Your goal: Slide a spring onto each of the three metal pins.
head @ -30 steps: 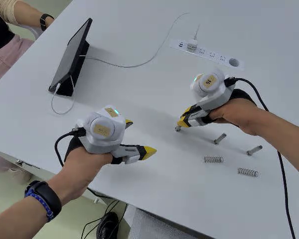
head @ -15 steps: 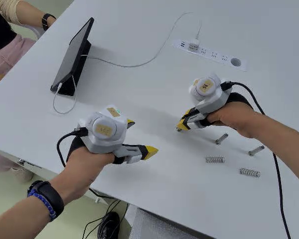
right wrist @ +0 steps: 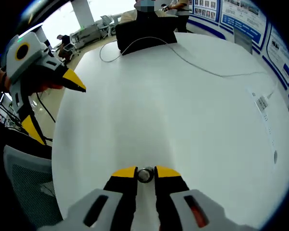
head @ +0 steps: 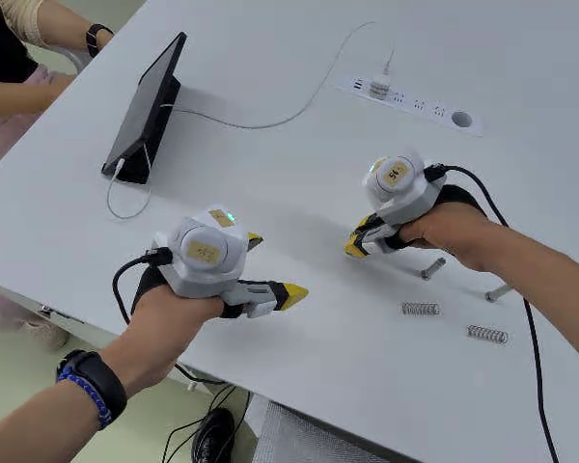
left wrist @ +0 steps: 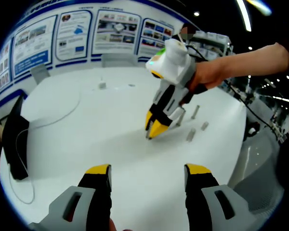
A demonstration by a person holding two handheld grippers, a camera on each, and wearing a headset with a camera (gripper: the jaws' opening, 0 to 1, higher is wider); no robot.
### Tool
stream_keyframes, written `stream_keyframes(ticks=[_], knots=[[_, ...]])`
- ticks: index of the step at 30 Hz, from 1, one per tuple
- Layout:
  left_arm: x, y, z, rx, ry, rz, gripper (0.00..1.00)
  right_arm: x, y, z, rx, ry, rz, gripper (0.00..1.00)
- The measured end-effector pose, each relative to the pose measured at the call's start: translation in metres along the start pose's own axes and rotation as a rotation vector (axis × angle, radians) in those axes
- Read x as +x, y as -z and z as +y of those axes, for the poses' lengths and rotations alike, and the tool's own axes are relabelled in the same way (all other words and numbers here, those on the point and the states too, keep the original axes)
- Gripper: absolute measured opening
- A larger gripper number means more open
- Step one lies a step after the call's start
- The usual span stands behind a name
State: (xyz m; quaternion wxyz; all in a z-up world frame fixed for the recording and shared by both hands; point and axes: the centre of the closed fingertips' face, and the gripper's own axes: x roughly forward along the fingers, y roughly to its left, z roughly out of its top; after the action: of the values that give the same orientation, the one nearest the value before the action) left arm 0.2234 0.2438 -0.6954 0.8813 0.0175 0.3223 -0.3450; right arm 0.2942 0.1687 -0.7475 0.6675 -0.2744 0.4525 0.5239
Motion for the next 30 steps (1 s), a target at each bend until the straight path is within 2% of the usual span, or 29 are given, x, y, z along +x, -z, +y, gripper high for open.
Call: stream_keyframes(ticks=[6,9,17,24,30], knots=[[0.0,0.0,-0.001,0.0,0.002,0.0,0.62,-0.004,0.0,0.005,-0.04,-0.012,-0.002,0.26],[0.0,0.0,-0.001,-0.003,0.004,-0.001,0.63,-0.01,0.001,0.004,-0.068,0.004,-0.001,0.31],[-0.003,0.002,-0.004,-0.005,0.008,0.0,0.63,-0.022,0.007,0.004,-0.072,0.043,-0.022,0.4],[-0.004,0.003,-0.006,-0.017,0.011,-0.003,0.62,-0.028,0.012,0.002,-0.04,0.099,-0.081,0.46],[-0.002,0.001,-0.01,-0.006,0.018,0.004,0.62,-0.04,0.013,0.007,-0.009,0.143,-0.133,0.49]])
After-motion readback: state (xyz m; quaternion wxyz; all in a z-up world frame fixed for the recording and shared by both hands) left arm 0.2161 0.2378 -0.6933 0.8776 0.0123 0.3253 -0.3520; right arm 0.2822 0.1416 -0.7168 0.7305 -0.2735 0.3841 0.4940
